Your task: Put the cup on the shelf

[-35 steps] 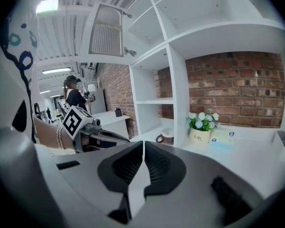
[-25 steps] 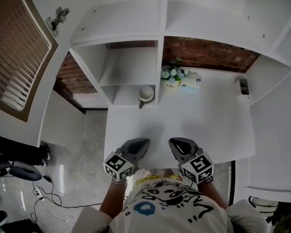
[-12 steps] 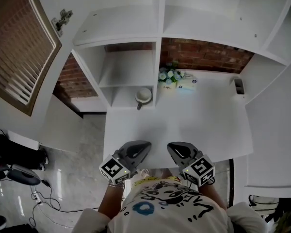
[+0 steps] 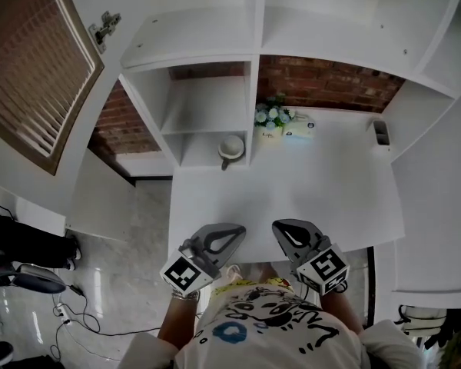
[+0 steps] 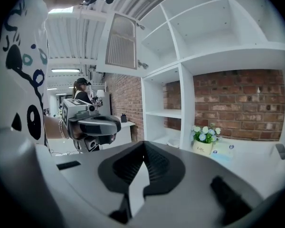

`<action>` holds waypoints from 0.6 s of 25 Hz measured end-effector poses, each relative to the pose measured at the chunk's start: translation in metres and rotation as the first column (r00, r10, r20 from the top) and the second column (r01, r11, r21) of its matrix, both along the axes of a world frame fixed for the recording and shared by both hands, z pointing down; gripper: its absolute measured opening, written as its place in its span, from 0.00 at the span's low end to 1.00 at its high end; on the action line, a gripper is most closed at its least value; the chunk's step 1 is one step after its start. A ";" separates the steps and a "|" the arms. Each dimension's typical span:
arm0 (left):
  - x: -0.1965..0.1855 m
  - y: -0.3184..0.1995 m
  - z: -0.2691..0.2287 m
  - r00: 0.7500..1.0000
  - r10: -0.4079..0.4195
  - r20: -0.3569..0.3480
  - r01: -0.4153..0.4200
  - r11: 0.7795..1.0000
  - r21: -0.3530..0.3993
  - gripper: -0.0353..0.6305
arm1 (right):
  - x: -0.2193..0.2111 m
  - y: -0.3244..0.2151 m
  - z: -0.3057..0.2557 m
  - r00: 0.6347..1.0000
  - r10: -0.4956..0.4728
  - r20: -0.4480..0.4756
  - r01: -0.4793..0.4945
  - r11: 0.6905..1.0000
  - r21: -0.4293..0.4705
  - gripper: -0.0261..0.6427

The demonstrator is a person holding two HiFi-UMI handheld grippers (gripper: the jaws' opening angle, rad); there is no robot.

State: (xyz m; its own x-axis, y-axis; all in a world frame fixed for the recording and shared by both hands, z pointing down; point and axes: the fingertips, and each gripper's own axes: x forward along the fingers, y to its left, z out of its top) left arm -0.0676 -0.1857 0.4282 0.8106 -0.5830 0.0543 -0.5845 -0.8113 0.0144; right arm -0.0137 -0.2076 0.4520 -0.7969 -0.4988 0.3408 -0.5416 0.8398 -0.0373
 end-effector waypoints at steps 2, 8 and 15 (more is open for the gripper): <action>-0.002 0.002 0.001 1.000 -0.020 -0.016 0.020 1.000 -0.011 0.08 | 0.000 0.001 -0.002 1.000 0.001 -0.007 -0.001 1.000 0.010 0.08; 0.005 -0.001 0.001 0.998 -0.060 0.011 0.059 0.998 0.027 0.08 | 0.010 0.001 -0.011 1.000 0.007 0.026 -0.008 0.999 0.039 0.08; 0.024 -0.009 -0.021 0.992 -0.124 -0.008 0.125 0.990 0.062 0.08 | 0.028 -0.009 -0.035 0.998 -0.049 0.040 0.046 0.997 0.063 0.08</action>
